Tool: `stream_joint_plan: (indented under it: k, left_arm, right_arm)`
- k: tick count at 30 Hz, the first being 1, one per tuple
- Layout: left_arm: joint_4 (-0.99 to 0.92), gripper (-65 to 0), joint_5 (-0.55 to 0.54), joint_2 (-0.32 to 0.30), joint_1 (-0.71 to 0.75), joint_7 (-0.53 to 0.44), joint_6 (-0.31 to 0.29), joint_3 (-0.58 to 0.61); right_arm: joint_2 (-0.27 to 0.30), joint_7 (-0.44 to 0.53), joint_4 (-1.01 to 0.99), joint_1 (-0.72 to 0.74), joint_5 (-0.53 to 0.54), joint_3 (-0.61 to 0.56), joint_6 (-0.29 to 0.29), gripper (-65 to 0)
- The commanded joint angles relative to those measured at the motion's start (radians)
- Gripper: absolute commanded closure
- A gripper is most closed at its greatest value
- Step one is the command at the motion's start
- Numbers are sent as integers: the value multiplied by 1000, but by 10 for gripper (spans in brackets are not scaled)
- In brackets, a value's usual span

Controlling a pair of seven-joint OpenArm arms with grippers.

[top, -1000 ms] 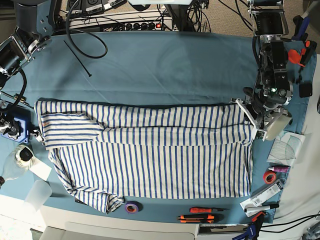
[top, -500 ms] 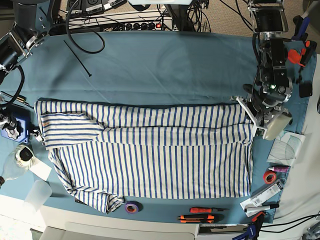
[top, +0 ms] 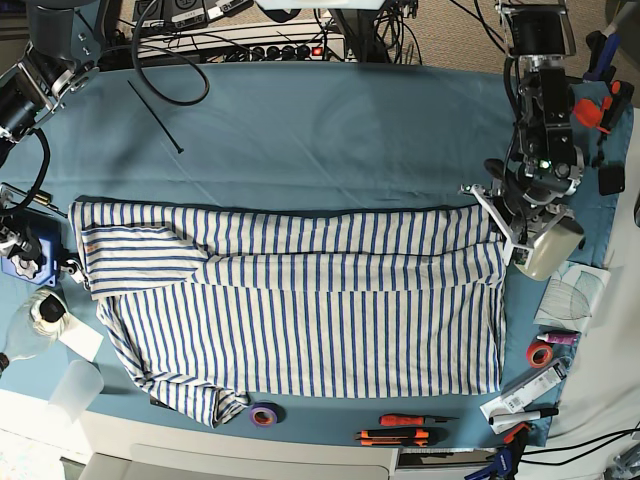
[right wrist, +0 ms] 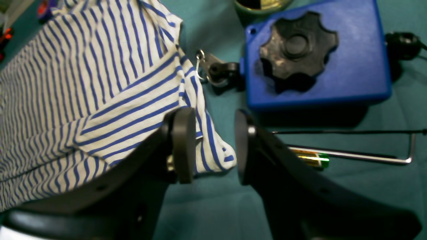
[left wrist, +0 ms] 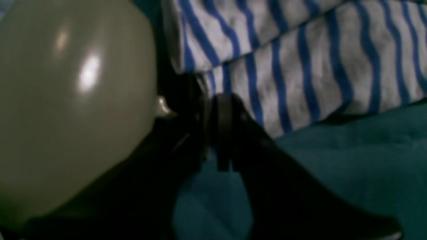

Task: Fold the T-shirt properly
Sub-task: 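Regrasp the folded edge at the shirt's sides with both grippers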

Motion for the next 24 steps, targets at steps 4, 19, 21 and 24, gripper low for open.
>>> stream_joint_plan:
  k: [4, 19, 21, 24]
  left_arm:
    - [22, -60, -7, -8, -10, -13, 0, -2]
    - [22, -61, -7, -9, 64, -43, 15, -2]
    - [22, -73, -7, -9, 61, -43, 16, -2]
    - [22, -102, -7, -14, 49, -38, 71, -3]
  right_arm:
    - [70, 13, 25, -19, 43, 16, 43, -243]
    - [-3, 56, 24, -102, 42, 16, 53, -260]
    - [-19, 58, 24, -102, 32, 16, 52, -260]
    - [-42, 71, 24, -102, 32, 16, 51, -260]
